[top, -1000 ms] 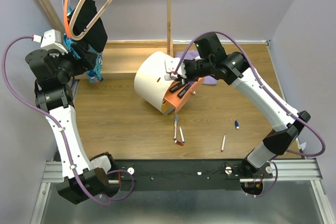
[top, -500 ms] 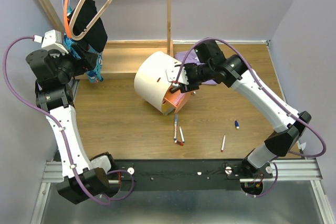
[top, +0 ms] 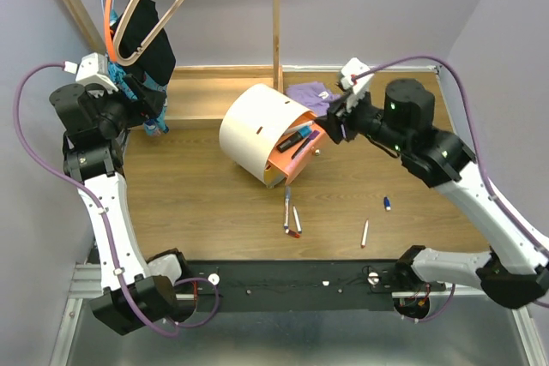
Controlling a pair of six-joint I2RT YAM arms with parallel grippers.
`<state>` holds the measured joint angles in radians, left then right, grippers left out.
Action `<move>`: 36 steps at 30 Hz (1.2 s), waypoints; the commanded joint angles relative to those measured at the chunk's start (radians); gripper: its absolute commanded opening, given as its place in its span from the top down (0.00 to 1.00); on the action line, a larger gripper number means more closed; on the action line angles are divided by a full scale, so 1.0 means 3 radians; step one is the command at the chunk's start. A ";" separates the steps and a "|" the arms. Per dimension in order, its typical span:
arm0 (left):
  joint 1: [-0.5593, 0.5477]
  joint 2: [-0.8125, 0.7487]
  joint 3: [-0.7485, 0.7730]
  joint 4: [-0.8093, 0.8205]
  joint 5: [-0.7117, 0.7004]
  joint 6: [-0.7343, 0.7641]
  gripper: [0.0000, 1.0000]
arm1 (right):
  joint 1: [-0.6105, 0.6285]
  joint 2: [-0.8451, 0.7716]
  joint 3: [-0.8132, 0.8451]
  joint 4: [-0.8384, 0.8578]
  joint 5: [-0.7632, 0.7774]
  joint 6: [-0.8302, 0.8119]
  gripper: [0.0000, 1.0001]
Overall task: Sort the stationery into containers
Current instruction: Place the pen in the drawer.
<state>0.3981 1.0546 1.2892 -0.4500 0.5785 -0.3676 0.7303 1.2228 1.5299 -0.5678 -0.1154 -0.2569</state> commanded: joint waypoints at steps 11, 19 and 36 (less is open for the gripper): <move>-0.0309 0.0059 -0.0094 -0.0070 0.0015 0.0258 0.16 | -0.0154 -0.0823 -0.1586 -0.0285 -0.0616 0.0613 0.64; -0.0651 -0.0069 -0.0161 -0.0528 0.0280 0.0810 0.21 | -0.0149 -0.1274 -0.2195 -0.0189 -0.0873 -0.0145 0.67; -0.1755 -0.1189 -0.0866 -0.2416 0.1687 0.5045 0.31 | -0.0154 -0.1315 -0.2569 0.0430 -0.0147 -0.0356 0.55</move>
<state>-0.0490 0.6540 1.0798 -0.9211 0.9855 0.6083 0.6861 0.8154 0.7578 -0.5602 -0.2581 -0.4263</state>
